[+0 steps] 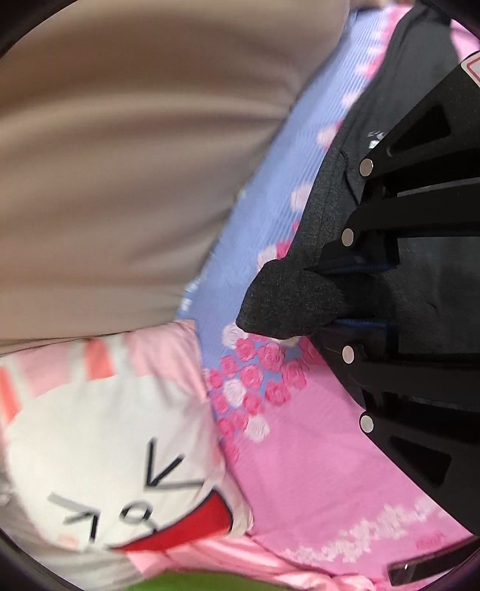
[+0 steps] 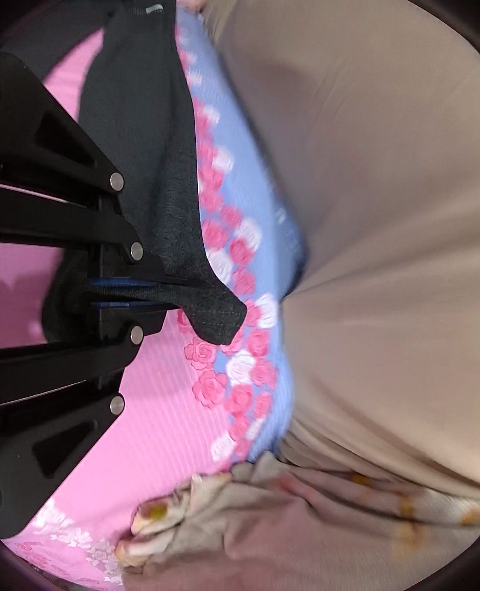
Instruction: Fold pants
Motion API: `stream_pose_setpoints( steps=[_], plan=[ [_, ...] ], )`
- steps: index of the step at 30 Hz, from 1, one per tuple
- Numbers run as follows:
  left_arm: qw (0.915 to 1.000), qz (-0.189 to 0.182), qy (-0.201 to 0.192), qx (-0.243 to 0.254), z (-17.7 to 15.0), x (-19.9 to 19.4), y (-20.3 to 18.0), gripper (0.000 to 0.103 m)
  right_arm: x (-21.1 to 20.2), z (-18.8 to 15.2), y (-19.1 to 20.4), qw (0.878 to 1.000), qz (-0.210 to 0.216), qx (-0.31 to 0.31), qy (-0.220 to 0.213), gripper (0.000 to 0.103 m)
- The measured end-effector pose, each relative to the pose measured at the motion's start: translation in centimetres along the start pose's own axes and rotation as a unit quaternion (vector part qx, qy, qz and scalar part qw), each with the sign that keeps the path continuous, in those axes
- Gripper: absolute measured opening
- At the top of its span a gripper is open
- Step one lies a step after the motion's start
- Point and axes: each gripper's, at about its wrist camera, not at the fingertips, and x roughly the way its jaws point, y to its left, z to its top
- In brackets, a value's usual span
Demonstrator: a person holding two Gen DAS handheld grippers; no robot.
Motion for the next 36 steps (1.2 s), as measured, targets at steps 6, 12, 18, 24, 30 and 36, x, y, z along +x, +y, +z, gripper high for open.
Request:
stream_pose_setpoints(
  steps=[6, 12, 18, 24, 30, 36],
  plan=[
    [0.9992, -0.015, -0.022, 0.030, -4.9, -9.5, 3.2, 0.015, -8.1, -4.7, -0.6, 0.998, 0.034, -0.023, -0.046, 0.004],
    [0.9979, 0.007, 0.032, 0.057, -12.9, -9.3, 7.3, 0.036, -8.7, -11.2, -2.9, 1.000, 0.012, -0.014, 0.004, 0.010],
    [0.9926, -0.098, 0.019, -0.070, -16.6, -12.4, 11.0, 0.075, -13.0, -14.3, -3.9, 0.999, -0.008, 0.026, -0.029, 0.061],
    [0.9463, -0.221, 0.092, -0.217, -16.9, -9.4, 12.1, 0.077, -16.8, -16.5, -3.6, 0.997, 0.033, 0.060, -0.037, 0.062],
    [0.9171, -0.237, 0.146, -0.286, -14.1, -4.9, 11.4, 0.070, -16.5, -17.9, -1.9, 0.996, 0.059, 0.065, -0.014, 0.067],
    [0.9275, -0.223, 0.131, -0.269, -12.9, -6.7, 12.4, 0.000, -15.5, -18.0, -1.2, 0.981, 0.151, 0.119, 0.022, 0.067]
  ],
)
